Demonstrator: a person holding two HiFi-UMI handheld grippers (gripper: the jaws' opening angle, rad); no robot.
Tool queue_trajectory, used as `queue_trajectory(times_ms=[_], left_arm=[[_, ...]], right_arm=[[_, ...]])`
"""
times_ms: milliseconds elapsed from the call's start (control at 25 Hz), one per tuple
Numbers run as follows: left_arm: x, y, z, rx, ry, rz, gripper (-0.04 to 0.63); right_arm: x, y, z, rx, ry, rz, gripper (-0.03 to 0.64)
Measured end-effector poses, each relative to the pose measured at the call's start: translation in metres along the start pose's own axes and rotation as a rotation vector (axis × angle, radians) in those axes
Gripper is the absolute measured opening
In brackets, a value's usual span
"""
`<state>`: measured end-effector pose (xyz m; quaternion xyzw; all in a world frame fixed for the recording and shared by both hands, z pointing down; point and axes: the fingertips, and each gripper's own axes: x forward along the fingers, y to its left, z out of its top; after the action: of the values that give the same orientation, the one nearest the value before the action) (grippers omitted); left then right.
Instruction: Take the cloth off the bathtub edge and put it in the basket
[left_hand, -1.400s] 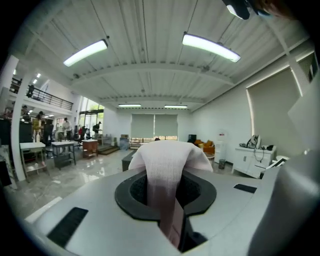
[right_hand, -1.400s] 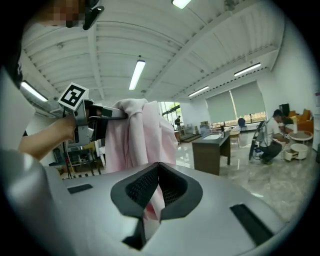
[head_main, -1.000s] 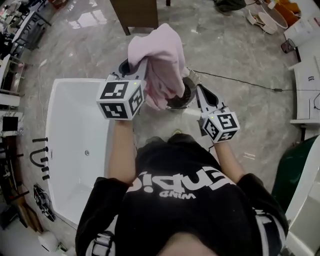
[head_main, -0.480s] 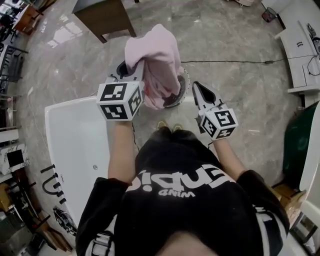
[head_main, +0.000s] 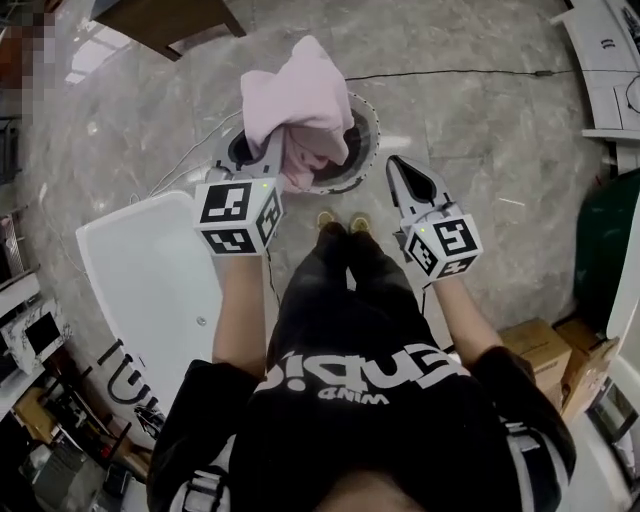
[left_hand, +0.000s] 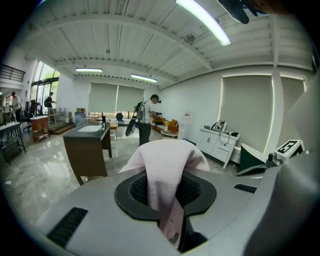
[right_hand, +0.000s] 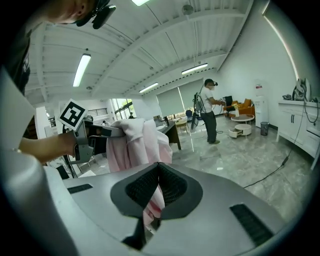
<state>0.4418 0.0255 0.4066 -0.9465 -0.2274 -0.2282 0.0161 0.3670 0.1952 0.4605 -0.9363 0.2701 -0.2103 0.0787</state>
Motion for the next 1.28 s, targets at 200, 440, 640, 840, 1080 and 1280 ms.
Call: queue_trajectory(times_ms=[200, 440, 640, 840, 1080, 1280], left_arm=[[0.047, 0.011, -0.077, -0.032, 0.138, -0.057, 0.074], [0.086, 0.017, -0.14, -0.077, 0.23, -0.085, 0.074], [0.104, 0.006, -0.166, -0.083, 0.267, -0.106, 0.074], [0.108, -0.01, -0.181, -0.045, 0.291, -0.146, 0.098], [0.094, -0.003, -0.22, -0.047, 0.359, -0.108, 0.354], [0.081, -0.007, -0.226, -0.061, 0.378, -0.131, 0.357]], right_arm=[[0.027, -0.016, -0.052, 0.064, 0.066, -0.047, 0.014], [0.048, -0.019, -0.097, 0.114, 0.13, -0.055, 0.014], [0.054, -0.018, -0.113, 0.134, 0.151, -0.045, 0.014], [0.055, -0.02, -0.117, 0.138, 0.158, -0.044, 0.014], [0.051, -0.026, -0.115, 0.133, 0.159, -0.058, 0.014], [0.047, -0.023, -0.111, 0.123, 0.161, -0.057, 0.014]])
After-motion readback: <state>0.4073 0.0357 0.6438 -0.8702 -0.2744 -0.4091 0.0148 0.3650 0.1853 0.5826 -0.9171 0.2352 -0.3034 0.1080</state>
